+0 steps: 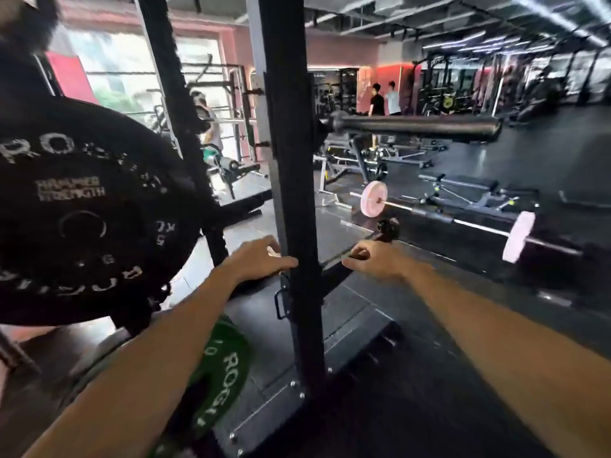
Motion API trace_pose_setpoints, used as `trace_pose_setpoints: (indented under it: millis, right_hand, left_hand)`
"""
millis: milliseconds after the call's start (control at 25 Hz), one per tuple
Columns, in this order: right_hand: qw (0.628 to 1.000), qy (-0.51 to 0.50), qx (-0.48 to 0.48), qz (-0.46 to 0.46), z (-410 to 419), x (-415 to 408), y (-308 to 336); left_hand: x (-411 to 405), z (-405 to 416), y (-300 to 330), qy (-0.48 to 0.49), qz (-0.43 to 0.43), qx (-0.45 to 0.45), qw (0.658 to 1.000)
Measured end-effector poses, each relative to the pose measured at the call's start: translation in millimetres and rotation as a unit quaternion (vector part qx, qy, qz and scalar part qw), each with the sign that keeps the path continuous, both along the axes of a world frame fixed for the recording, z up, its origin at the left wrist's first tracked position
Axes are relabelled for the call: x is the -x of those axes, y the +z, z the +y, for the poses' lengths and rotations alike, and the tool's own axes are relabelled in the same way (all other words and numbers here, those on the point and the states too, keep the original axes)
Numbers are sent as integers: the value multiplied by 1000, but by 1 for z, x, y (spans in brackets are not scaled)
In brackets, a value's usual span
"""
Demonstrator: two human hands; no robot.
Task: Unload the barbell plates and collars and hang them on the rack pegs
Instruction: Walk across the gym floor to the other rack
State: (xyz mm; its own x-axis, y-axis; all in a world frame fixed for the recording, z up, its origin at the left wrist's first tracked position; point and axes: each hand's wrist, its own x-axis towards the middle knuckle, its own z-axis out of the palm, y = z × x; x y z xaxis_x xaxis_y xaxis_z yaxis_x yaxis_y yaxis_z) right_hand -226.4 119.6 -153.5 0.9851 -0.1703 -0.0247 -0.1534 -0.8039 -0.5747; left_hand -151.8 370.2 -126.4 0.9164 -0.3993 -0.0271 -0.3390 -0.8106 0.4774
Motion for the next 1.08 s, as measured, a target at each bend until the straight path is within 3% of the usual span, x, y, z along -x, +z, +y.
trace_pose_setpoints:
  millis: [320, 600, 840, 1080]
  right_hand:
    - [974, -142, -108, 140, -59, 162, -171]
    - [897, -250, -175, 320, -25, 312, -315]
    - [821, -324, -264, 389, 56, 407, -376]
    - [752, -420, -307, 404, 103, 457, -399]
  left_hand:
    - [107, -92, -191, -131, 193, -92, 968]
    - [194, -86, -331, -223, 350, -198, 888]
    - [254, -33, -406, -247, 415, -272, 832]
    - [282, -32, -435, -354, 440, -368, 739]
